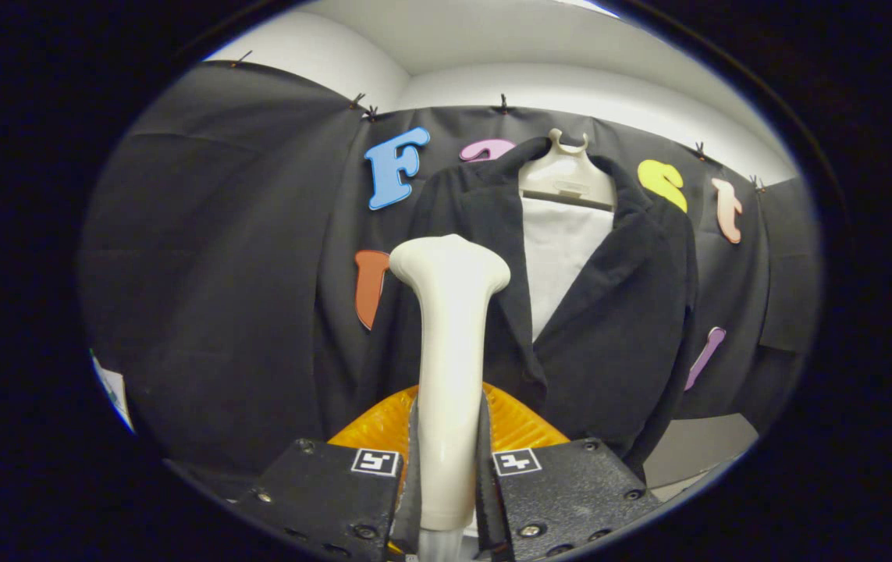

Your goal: Iron the clothes twice with a garment steamer, once on the left side and once on the right side.

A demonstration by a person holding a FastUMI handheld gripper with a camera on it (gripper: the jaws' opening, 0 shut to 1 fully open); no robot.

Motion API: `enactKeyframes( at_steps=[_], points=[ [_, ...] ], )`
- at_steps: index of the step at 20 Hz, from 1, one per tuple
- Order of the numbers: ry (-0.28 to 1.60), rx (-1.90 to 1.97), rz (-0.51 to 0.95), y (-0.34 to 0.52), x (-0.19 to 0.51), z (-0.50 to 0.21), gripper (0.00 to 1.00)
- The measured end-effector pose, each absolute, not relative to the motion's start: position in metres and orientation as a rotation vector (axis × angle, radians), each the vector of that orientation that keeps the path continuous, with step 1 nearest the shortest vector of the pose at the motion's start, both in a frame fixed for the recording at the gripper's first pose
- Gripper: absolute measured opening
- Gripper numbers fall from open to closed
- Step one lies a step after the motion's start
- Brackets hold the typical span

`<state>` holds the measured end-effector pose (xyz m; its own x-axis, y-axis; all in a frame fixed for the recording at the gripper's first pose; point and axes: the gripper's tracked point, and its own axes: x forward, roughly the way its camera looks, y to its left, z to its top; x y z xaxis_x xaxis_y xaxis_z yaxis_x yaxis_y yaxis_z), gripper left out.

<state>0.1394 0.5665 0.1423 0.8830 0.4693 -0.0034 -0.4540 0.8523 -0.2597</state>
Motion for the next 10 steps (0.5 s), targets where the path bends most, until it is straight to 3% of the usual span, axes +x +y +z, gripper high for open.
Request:
enactKeyframes(
  at_steps=[10],
  points=[
    [0.037,-0.311,0.471,0.542,0.140,0.069,0.30]
  ],
)
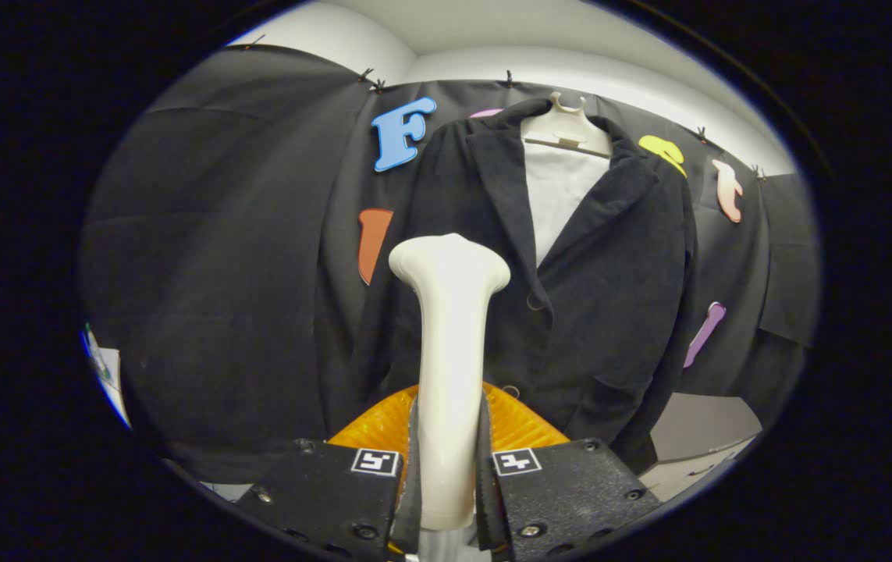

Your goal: Iron the clothes twice with a garment steamer, once on the left side and once on the right side.

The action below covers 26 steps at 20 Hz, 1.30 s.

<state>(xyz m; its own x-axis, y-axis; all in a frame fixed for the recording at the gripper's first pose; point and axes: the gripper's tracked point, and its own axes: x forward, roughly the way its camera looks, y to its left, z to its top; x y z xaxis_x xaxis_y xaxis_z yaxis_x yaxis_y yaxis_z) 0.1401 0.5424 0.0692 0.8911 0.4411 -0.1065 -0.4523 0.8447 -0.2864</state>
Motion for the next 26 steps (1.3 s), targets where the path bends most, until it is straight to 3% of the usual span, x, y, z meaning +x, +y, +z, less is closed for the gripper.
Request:
enactKeyframes(
  at_steps=[26],
  points=[
    [0.352,-0.438,0.464,0.492,0.152,-0.122,0.30]
  ],
)
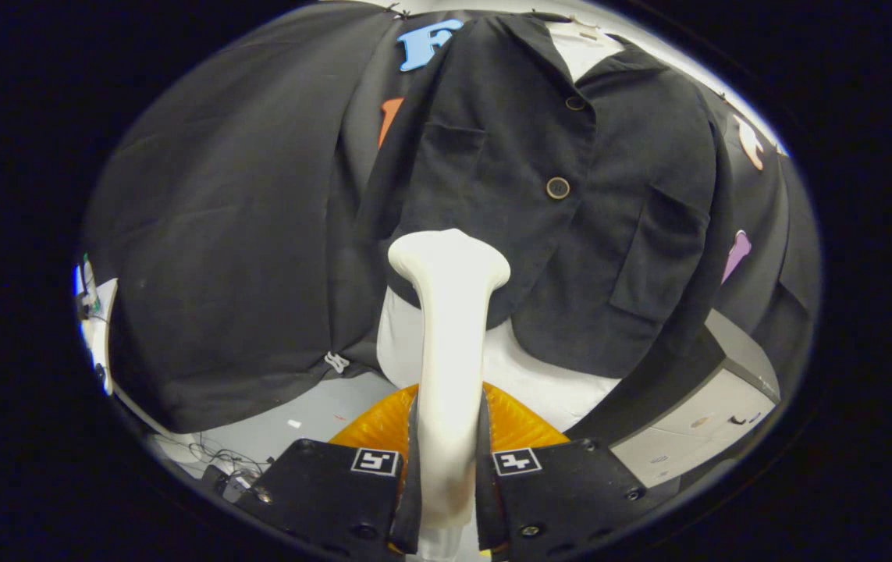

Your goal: Iron the clothes twice with a garment steamer, once on the left side and once on the right side.

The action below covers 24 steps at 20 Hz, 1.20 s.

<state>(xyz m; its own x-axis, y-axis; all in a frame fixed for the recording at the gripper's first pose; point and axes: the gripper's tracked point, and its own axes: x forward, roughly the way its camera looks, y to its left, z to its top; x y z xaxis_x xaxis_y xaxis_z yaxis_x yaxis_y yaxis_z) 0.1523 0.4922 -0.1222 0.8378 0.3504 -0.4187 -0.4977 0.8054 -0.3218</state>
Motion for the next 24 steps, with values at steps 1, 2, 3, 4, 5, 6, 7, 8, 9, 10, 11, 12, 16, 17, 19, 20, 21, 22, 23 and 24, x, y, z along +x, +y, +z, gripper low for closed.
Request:
enactKeyframes(
  at_steps=[1,2,3,4,5,6,7,8,9,10,11,12,16,17,19,20,21,22,23,24],
  points=[
    [0.358,-0.438,0.467,0.490,0.152,-0.125,0.30],
    [0.361,-0.435,0.471,0.490,0.153,-0.130,0.31],
    [0.362,-0.436,0.477,0.487,0.154,-0.132,0.31],
    [0.362,-0.434,0.481,0.485,0.156,-0.131,0.30],
    [0.361,-0.429,0.486,0.484,0.156,-0.129,0.30],
    [0.361,-0.422,0.493,0.481,0.154,-0.126,0.31],
    [0.359,-0.413,0.500,0.479,0.152,-0.123,0.31],
    [0.355,-0.405,0.509,0.476,0.150,-0.119,0.31],
    [0.349,-0.392,0.518,0.471,0.147,-0.113,0.31],
    [0.342,-0.376,0.526,0.465,0.141,-0.105,0.31],
    [0.332,-0.361,0.532,0.456,0.136,-0.094,0.30],
    [0.318,-0.342,0.536,0.447,0.133,-0.083,0.30],
    [0.239,-0.251,0.514,0.376,0.117,-0.031,0.30],
    [0.225,-0.234,0.502,0.354,0.114,-0.019,0.30],
    [0.197,-0.189,0.468,0.312,0.112,0.004,0.30],
    [0.185,-0.172,0.449,0.289,0.113,0.013,0.30],
    [0.172,-0.149,0.424,0.262,0.113,0.024,0.30],
    [0.163,-0.134,0.402,0.239,0.114,0.032,0.30],
    [0.154,-0.114,0.383,0.216,0.114,0.038,0.30],
    [0.145,-0.102,0.364,0.191,0.115,0.043,0.30]
  ],
)
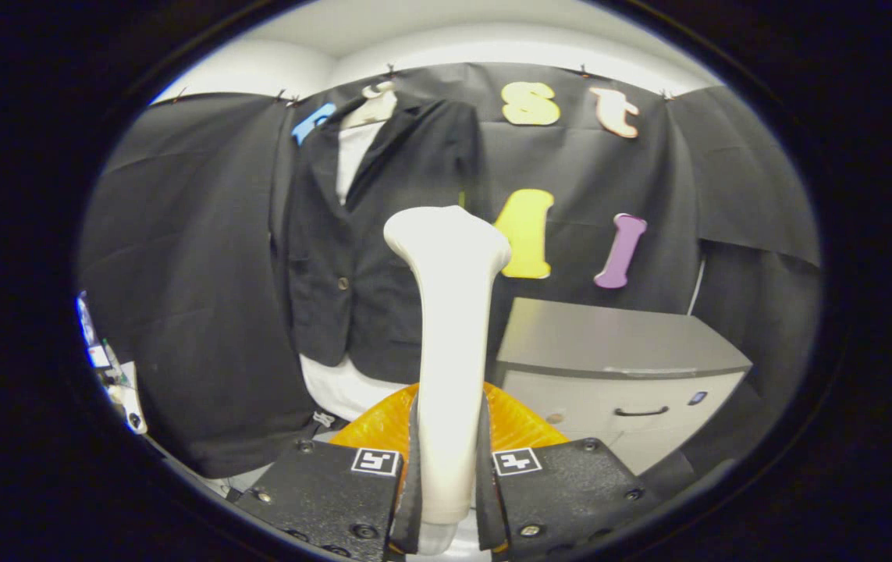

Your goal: Iron the clothes twice with a garment steamer, once on the left side and once on the right side.

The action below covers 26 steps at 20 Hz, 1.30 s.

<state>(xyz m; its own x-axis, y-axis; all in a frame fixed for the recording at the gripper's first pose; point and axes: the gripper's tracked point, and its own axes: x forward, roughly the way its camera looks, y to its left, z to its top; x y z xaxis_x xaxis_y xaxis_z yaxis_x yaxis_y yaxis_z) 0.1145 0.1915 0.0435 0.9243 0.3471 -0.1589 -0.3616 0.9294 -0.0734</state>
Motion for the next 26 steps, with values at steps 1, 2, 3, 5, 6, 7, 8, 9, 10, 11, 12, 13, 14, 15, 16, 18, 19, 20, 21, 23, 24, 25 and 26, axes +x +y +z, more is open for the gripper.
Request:
enactKeyframes(
  at_steps=[1,2,3,5,6,7,8,9,10,11,12,13,14,15,16,18,19,20,21,23,24,25,26],
  points=[
    [0.140,-0.087,0.344,0.168,0.114,0.047,0.30],
    [0.140,-0.074,0.324,0.149,0.116,0.045,0.30],
    [0.144,-0.062,0.304,0.128,0.116,0.043,0.30],
    [0.150,-0.042,0.269,0.090,0.117,0.037,0.30],
    [0.153,-0.035,0.253,0.072,0.115,0.032,0.30],
    [0.155,-0.028,0.238,0.053,0.113,0.027,0.30],
    [0.157,-0.024,0.223,0.035,0.111,0.019,0.30],
    [0.156,-0.017,0.211,0.023,0.108,0.014,0.30],
    [0.152,-0.013,0.197,0.012,0.105,0.008,0.30],
    [0.150,-0.014,0.183,0.001,0.103,0.003,0.30],
    [0.145,-0.008,0.173,-0.008,0.099,-0.002,0.30],
    [0.141,-0.006,0.168,-0.013,0.094,-0.005,0.30],
    [0.134,-0.003,0.165,-0.016,0.088,-0.008,0.30],
    [0.125,-0.010,0.159,-0.018,0.083,-0.010,0.30],
    [0.117,-0.020,0.150,-0.021,0.077,-0.014,0.30],
    [0.118,-0.025,0.134,-0.022,0.065,-0.021,0.30],
    [0.123,-0.014,0.125,-0.022,0.059,-0.023,0.30],
    [0.133,-0.008,0.118,-0.020,0.055,-0.027,0.30],
    [0.135,0.000,0.114,-0.019,0.050,-0.030,0.30],
    [0.139,-0.001,0.105,-0.016,0.047,-0.030,0.30],
    [0.136,0.001,0.101,-0.014,0.046,-0.028,0.30],
    [0.135,-0.001,0.097,-0.013,0.046,-0.027,0.30],
    [0.134,-0.002,0.093,-0.013,0.045,-0.027,0.30]
  ],
)
